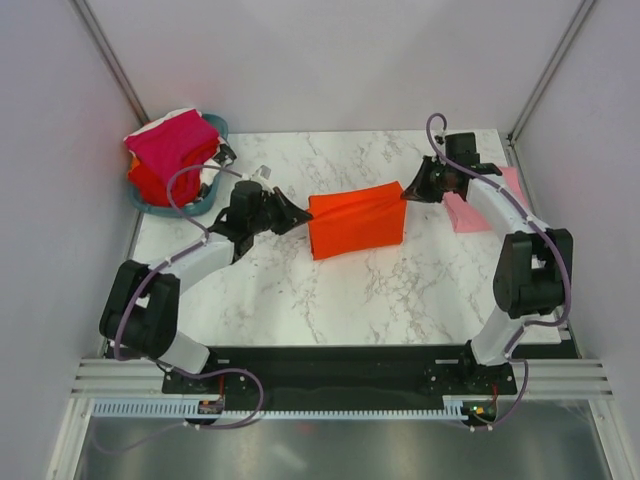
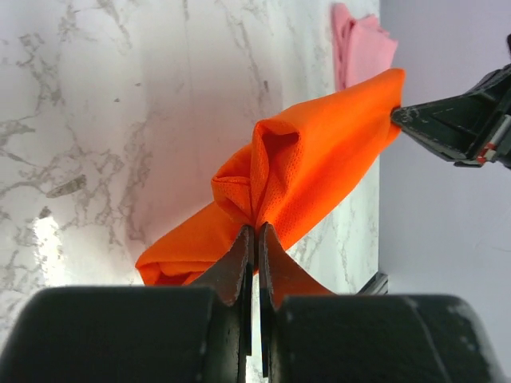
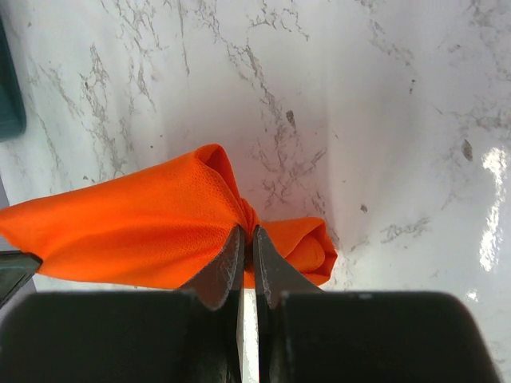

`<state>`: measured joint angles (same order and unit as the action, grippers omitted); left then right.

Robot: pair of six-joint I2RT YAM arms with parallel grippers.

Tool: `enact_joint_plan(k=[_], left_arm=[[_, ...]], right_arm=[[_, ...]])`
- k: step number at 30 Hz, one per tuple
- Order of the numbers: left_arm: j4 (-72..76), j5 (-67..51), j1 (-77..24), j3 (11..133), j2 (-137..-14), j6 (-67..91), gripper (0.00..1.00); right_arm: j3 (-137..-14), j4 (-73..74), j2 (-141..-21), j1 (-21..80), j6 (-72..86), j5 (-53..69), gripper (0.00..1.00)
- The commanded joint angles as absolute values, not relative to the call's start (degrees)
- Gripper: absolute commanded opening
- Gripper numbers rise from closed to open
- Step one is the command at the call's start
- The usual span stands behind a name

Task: Fold and stack the t-shirts
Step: Neatly place the folded tshirt to the corner

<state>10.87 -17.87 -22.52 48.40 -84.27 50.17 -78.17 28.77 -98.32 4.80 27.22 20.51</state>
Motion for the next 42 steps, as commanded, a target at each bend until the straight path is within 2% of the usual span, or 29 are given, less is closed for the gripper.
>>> enact_joint_plan(k=[1,6,7,8,9,10,11,12,13,14,15,16,19,23,27,30,31,33,34,42], left_arm=[[11.2,-19.1,-19.9,50.5,-90.6,46.8,0.02],[15.9,-22.8,-17.4,56.8,-101.2,45.3,0.02],[16.9,-22.9,-17.1,57.8,-103.1,44.5,0.03],[17.5,-22.7,-16.7,59.6,-105.5,44.1,0.05],[17.8,-21.3,-16.5,60.3,-106.7,43.5,0.15],[17.8,-20.4,-16.4,61.0,-107.5,43.2,0.27],[17.7,-19.7,-16.3,62.2,-108.1,42.7,0.37],[17.1,-17.9,-16.3,62.7,-108.5,42.2,0.49],[16.5,-17.1,-16.3,63.0,-108.4,41.0,0.53],[15.8,-16.5,-16.3,63.3,-108.2,40.3,0.6],[15.3,-15.7,-16.3,63.4,-107.6,39.7,0.61],[14.6,-15.4,-16.3,63.6,-107.4,38.7,0.61],[11.9,-13.5,-16.3,64.2,-105.8,37.4,0.61],[10.5,-13.2,-16.3,64.1,-104.2,36.6,0.6],[9.8,-13.2,-16.3,64.2,-103.2,36.4,0.58],[9.5,-13.6,-16.3,64.2,-102.1,36.8,0.57],[9.5,-13.6,-16.3,64.1,-101.9,36.8,0.57],[9.4,-13.8,-16.3,63.8,-101.0,36.7,0.57],[9.1,-13.7,-16.3,63.6,-100.8,36.7,0.57],[8.8,-14.7,-16.3,62.8,-99.4,37.2,0.56]], right_arm=[[-83.4,24.4,-103.3,4.0,27.5,18.6,0.0],[-88.2,19.9,-111.8,4.2,31.4,22.4,0.01],[-89.2,17.4,-112.8,4.2,33.1,22.8,0.09],[-89.3,15.5,-114.1,4.3,33.7,23.5,0.24],[-89.6,12.2,-114.4,4.4,34.4,23.6,0.6],[-90.3,12.0,-114.7,4.4,34.6,23.0,0.69],[-90.8,12.0,-114.9,4.4,33.8,22.3,0.75],[-91.1,12.2,-114.5,4.4,33.1,21.6,0.77],[-91.8,13.8,-114.2,4.4,32.2,19.2,0.77],[-92.2,15.0,-113.5,4.4,29.6,17.5,0.76],[-92.5,16.3,-113.1,4.4,28.1,15.8,0.74],[-92.7,18.9,-112.9,4.3,26.6,13.5,0.67],[-93.9,24.1,-112.7,4.4,20.2,2.4,0.55],[-96.9,30.1,-114.7,4.3,13.6,-12.8,0.49],[-98.5,33.7,-116.7,4.3,11.4,-21.4,0.42],[-99.1,35.6,-118.5,4.3,12.4,-25.0,0.28],[-99.7,35.9,-119.4,4.3,13.2,-27.3,0.18],[-100.3,36.7,-120.4,4.1,14.0,-29.7,0.05],[-100.6,37.1,-121.5,4.0,14.7,-30.7,0.02],[-101.6,38.5,-125.3,2.1,17.1,-31.7,0.0]])
